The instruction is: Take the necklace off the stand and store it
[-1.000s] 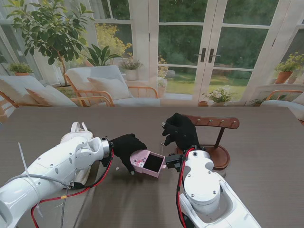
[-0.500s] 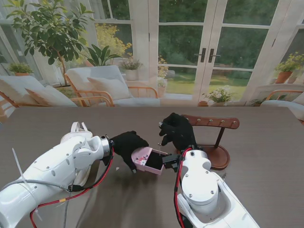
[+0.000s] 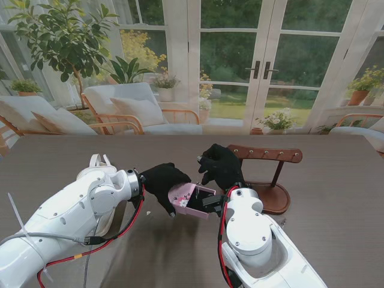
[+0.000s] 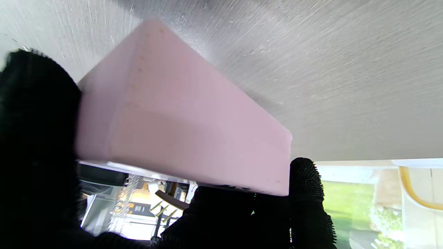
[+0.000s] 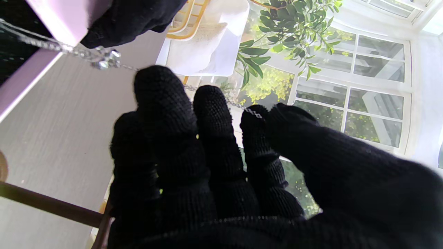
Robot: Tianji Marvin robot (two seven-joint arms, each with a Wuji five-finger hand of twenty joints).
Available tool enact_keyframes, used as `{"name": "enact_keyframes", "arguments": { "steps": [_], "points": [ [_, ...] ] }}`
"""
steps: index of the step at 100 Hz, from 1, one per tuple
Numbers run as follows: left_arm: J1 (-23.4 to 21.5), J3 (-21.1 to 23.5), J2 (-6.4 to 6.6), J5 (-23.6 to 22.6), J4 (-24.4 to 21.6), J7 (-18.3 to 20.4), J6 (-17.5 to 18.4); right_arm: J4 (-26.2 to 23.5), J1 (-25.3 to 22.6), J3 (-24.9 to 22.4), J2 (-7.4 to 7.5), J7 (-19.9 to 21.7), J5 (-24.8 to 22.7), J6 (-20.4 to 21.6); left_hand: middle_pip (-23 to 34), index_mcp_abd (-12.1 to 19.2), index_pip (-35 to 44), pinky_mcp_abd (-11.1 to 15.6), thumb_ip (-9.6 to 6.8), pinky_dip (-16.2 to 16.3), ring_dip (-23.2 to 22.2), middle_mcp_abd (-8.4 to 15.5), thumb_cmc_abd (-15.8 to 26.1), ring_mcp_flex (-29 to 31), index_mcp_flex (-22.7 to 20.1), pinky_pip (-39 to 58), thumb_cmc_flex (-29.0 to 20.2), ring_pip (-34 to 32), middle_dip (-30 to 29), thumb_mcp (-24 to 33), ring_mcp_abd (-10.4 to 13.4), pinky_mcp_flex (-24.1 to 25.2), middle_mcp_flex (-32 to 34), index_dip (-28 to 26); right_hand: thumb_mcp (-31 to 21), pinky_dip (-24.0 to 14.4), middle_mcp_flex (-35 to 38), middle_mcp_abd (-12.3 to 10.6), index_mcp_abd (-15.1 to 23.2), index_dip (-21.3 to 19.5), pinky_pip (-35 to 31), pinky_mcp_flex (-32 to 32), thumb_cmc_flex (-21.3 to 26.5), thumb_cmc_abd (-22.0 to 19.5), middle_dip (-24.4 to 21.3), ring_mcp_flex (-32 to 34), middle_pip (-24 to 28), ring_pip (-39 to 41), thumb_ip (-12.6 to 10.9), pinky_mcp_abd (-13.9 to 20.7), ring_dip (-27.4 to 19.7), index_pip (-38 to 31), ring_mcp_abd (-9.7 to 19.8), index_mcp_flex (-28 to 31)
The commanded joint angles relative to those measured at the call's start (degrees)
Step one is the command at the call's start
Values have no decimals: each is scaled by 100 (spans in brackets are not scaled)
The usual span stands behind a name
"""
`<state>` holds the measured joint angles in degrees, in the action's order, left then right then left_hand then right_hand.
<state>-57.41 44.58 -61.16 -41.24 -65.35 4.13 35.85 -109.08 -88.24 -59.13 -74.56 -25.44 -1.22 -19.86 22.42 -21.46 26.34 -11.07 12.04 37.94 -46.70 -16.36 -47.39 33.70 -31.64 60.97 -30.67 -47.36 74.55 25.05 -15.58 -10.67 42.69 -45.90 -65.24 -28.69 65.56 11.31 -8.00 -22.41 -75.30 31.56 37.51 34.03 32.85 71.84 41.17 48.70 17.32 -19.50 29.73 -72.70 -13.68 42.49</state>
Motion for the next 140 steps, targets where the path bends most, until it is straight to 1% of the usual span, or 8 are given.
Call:
{"name": "enact_keyframes", "arguments": {
  "steps": [1,37,61,97,115,126,129,140],
  "points": [
    [-46,91,16,-4,-151,139,-13,74,-3,5,-24,111,3,-29,1107,1190,5133,44,12,128,-220,783,905,283,-719,308,-1593,-478,775,2746,-48,-17,953,-256,-490,77,130,75,105,-62,-305,1103,123,-11,96,239,51,56,116,-43,-19,15,29,-12],
    [-147,280,13,-7,-309,133,-60,330,63,-32,119,503,-387,-59,1121,1163,5131,16,23,173,-241,782,871,317,-738,361,-1596,-518,801,2777,-67,-44,992,-260,-475,76,97,61,145,-68,-277,1045,99,-26,88,223,31,-38,118,-52,-48,30,-9,-15],
    [-117,263,-18,19,-234,33,-52,468,167,5,329,960,-1179,-31,1115,1161,5128,12,29,193,-245,774,868,329,-738,377,-1596,-525,807,2786,-69,-46,1001,-262,-428,75,10,-4,275,-7,-234,967,-21,-61,66,207,-26,-216,132,0,-99,105,19,-56],
    [-116,270,-38,69,-239,2,-85,513,285,103,690,1602,-2724,128,1113,1154,5116,30,36,212,-245,777,866,332,-749,378,-1602,-526,818,2779,-64,-48,1015,-256,-378,67,-436,-155,358,367,-70,702,-831,208,-57,-141,-176,-529,37,229,-93,370,209,-441],
    [-107,263,-44,104,-229,10,-85,503,335,135,891,1942,-3679,340,1119,1151,5112,21,37,221,-248,769,864,337,-755,383,-1607,-532,826,2781,-76,-50,1022,-254,-428,50,-693,-294,346,368,87,592,-1550,108,-152,-328,-247,-728,-324,381,-48,905,370,-480],
    [-104,260,-47,133,-226,20,-86,478,348,145,968,2065,-4095,407,1121,1150,5111,30,38,225,-250,766,869,335,-755,382,-1607,-535,828,2776,-73,-49,1023,-256,-405,2,-974,-331,269,93,193,476,-1947,-98,-210,-508,-297,-851,-819,446,-17,1417,425,-559],
    [-102,259,-48,138,-225,21,-84,467,349,147,983,2092,-4177,413,1119,1150,5110,32,38,225,-251,765,863,337,-755,381,-1610,-536,827,2776,-73,-46,1019,-256,-372,-27,-1065,-330,233,-244,235,433,-2023,-164,-235,-562,-300,-881,-1053,473,-9,1624,430,-598],
    [-97,255,-49,151,-221,25,-72,391,343,136,1033,2250,-4365,404,1121,1150,5110,24,40,229,-251,769,864,332,-756,381,-1607,-536,828,2771,-76,-50,1021,-257,-220,-25,-1454,-301,71,-274,348,223,-2081,-91,-277,-866,-392,-1009,-1091,482,-41,1958,424,-938]
  ]
}}
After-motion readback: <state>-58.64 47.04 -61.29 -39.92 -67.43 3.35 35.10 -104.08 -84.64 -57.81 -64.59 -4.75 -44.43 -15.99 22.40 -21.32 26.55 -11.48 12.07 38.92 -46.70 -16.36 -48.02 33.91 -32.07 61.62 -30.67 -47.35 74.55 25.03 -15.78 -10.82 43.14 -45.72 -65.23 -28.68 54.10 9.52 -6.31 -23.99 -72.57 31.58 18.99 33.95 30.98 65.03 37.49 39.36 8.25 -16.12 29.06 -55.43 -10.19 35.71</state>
